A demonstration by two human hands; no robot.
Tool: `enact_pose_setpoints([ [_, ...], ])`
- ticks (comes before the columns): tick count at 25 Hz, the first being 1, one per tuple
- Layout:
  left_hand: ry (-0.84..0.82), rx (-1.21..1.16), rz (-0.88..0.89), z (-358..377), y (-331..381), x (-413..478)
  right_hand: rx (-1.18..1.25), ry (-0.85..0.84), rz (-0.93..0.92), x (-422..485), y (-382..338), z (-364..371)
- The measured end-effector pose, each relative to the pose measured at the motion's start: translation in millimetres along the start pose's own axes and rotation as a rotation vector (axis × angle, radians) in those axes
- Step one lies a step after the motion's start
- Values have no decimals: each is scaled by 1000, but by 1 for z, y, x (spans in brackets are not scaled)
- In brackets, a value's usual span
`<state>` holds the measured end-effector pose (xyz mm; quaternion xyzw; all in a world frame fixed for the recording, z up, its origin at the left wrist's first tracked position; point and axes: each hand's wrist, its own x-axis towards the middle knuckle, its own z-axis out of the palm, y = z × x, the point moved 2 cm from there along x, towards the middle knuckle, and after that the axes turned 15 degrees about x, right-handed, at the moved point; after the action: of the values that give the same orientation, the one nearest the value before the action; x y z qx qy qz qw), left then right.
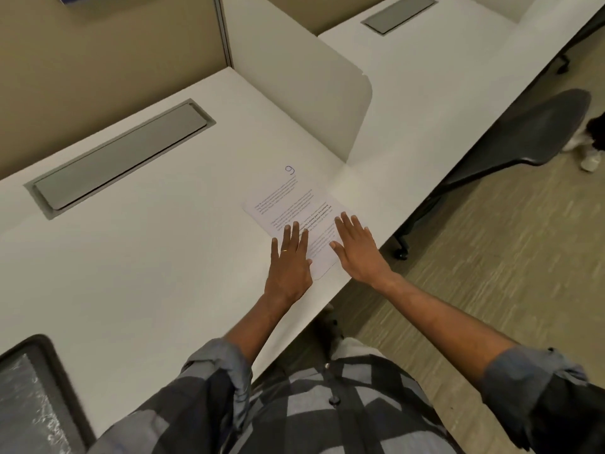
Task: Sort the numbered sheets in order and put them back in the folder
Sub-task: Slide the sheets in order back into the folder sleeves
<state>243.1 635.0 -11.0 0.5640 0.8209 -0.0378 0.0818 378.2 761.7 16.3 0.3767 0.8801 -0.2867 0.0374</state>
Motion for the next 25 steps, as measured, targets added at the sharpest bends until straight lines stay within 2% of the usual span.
enact_pose_setpoints([
  [3,-15,-28,-76,7,6,21,66,-35,-44,37,22,-11],
  [6,-62,-173,-160,22,3,34,186,-85,-30,76,42,-24],
  [12,-112,-239,-257,40,10,31,297,-164,-8,142,65,-38],
  [15,-145,-262,-300,33,11,37,521,-176,87,159,60,-45],
  [18,-166,-271,-331,27,13,39,702,-276,190,175,59,-46],
  [22,-170,-294,-353,26,15,39,802,-335,208,188,58,-48],
  [25,-80,-439,-387,30,16,38,780,-302,146,190,57,-52],
])
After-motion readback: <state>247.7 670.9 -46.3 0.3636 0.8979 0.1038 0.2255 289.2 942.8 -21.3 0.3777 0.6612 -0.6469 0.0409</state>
